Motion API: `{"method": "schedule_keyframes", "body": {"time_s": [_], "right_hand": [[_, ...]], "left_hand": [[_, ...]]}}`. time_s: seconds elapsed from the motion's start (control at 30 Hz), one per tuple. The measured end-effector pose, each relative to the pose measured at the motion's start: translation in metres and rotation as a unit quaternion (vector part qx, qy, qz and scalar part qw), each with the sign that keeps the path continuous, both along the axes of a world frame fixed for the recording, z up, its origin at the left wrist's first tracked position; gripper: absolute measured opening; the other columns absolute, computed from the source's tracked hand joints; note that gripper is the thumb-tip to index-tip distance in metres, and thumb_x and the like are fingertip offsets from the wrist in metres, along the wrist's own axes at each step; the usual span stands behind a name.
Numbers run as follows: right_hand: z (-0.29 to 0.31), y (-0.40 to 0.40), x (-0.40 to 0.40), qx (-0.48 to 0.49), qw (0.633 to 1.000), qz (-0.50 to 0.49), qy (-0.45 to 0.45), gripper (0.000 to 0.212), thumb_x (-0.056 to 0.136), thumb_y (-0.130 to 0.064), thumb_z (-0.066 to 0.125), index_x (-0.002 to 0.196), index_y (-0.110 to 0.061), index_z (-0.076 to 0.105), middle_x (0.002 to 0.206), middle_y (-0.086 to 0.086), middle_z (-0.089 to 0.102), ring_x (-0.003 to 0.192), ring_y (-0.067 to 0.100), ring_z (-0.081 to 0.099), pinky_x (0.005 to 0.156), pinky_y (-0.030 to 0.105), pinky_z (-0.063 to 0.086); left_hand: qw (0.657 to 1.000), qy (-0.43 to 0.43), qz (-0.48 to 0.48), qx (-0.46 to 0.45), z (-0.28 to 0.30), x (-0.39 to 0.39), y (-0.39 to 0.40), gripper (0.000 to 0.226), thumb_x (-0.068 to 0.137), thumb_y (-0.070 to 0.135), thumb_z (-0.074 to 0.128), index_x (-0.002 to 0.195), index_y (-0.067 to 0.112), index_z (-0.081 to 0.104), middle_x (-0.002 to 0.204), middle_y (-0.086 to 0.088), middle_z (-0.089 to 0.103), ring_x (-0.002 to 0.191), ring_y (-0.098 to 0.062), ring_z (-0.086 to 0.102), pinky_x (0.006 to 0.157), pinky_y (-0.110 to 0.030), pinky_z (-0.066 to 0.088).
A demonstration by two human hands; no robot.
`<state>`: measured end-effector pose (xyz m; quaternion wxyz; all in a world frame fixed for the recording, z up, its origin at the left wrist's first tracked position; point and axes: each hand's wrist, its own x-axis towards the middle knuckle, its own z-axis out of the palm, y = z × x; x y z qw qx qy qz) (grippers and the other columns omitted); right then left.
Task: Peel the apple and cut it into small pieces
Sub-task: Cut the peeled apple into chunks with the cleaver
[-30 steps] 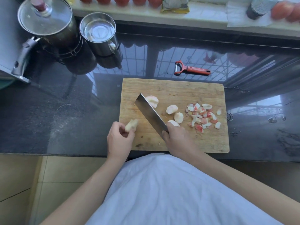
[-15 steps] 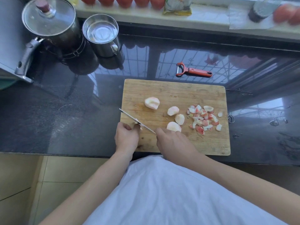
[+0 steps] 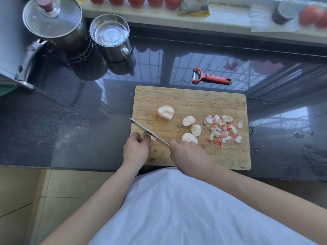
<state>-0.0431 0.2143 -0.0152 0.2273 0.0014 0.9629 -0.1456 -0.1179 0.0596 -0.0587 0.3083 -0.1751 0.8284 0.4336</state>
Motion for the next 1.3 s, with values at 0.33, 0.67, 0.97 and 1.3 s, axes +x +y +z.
{"method": "schedule_keyframes", "body": {"time_s": [0.33,0.67,0.97,1.3], "right_hand": [[0.012,0.003,0.009,-0.002,0.999,0.022,-0.034,0.013,0.090,-0.008,0.039,0.087,-0.018,0.031,0.088,0.004,0.053,0.070,0.034,0.053,0.047,0.035,0.021],[0.010,-0.010,-0.012,0.042,0.996,0.054,-0.049,0.013,0.089,-0.002,0.041,0.098,-0.011,0.039,0.098,0.008,0.058,0.074,0.032,0.056,0.045,0.032,0.014],[-0.014,-0.004,-0.011,0.002,0.999,-0.019,-0.049,0.027,0.081,0.004,0.047,0.088,-0.016,0.031,0.075,0.001,0.044,0.062,0.027,0.041,0.045,0.034,0.020],[-0.015,0.003,-0.004,-0.064,0.984,-0.156,-0.059,0.012,0.100,-0.024,0.038,0.090,-0.017,0.038,0.077,0.005,0.047,0.075,0.034,0.049,0.061,0.041,0.043]], "left_hand": [[1.000,0.028,-0.006,-0.007,-0.004,-0.002,-0.003,0.036,0.100,0.035,0.054,0.100,0.000,0.060,0.085,-0.010,0.071,0.078,-0.025,0.062,0.057,-0.031,0.038],[0.997,0.058,-0.059,0.014,-0.007,0.006,0.004,0.024,0.104,0.034,0.049,0.105,0.011,0.057,0.102,-0.006,0.066,0.086,-0.017,0.063,0.068,-0.029,0.047],[0.996,0.037,-0.050,-0.056,-0.006,0.009,-0.011,0.024,0.099,0.023,0.043,0.077,0.014,0.038,0.091,-0.010,0.057,0.092,-0.032,0.050,0.072,-0.039,0.034],[0.999,-0.007,-0.028,-0.043,-0.009,0.013,-0.027,0.028,0.097,0.031,0.047,0.091,0.004,0.051,0.085,-0.017,0.070,0.073,-0.024,0.070,0.065,-0.035,0.045]]}}
